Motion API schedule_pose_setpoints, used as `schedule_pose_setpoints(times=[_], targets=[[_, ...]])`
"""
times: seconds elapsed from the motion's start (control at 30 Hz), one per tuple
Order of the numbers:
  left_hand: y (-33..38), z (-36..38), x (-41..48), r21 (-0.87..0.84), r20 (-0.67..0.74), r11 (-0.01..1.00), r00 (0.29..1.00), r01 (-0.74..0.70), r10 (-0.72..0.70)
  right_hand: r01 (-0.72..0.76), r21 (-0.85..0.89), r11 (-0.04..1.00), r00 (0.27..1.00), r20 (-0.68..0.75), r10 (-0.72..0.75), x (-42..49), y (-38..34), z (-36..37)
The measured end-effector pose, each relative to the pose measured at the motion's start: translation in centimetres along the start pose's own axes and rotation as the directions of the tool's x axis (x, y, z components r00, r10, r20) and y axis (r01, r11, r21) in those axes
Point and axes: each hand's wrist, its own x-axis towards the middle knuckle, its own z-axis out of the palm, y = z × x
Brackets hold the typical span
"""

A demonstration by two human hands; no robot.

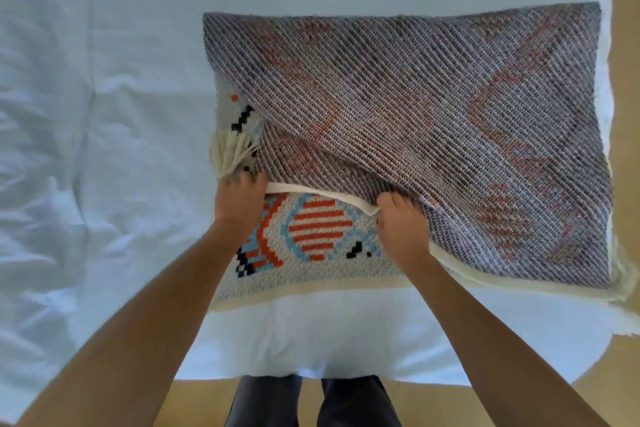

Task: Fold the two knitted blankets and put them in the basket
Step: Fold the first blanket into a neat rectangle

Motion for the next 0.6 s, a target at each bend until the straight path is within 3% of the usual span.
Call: schedule_pose_setpoints(times=[0.2,0.3,0.37,0.43,0.5,0.6], targets=[[-1.3,4.1,-7.6,-0.172,0.028,0.983,0.997,0.069,-0.065,0.186,0.054,0.981,0.982,-0.042,-0.184,-4.8,-1.0,0.9],[-2.6,6.3,-11.2,-0.123,0.131,0.99,0.99,0.072,-0.056,0.283,-0.018,0.959,0.959,0.007,-0.283,-7.4,-1.9,2.1],[-3.0,7.6,-12.8,-0.052,0.192,0.998,0.981,0.027,-0.017,0.259,-0.063,0.964,0.965,0.061,-0.255,-8.4,-2.3,2.8],[-2.8,7.5,-13.8,-0.07,0.179,0.997,0.983,-0.015,0.028,0.212,-0.14,0.967,0.972,0.133,-0.193,-8.8,-2.8,3.2],[-2.5,7.5,-14.2,-0.047,0.056,0.998,0.997,-0.051,0.054,0.196,-0.232,0.953,0.971,0.183,-0.155,-9.2,-3.4,3.4],[-2.2,7.3,-14.6,-0.017,-0.085,0.997,0.993,-0.082,0.08,0.182,-0.306,0.934,0.979,0.145,-0.144,-9.4,-4.0,3.5]])
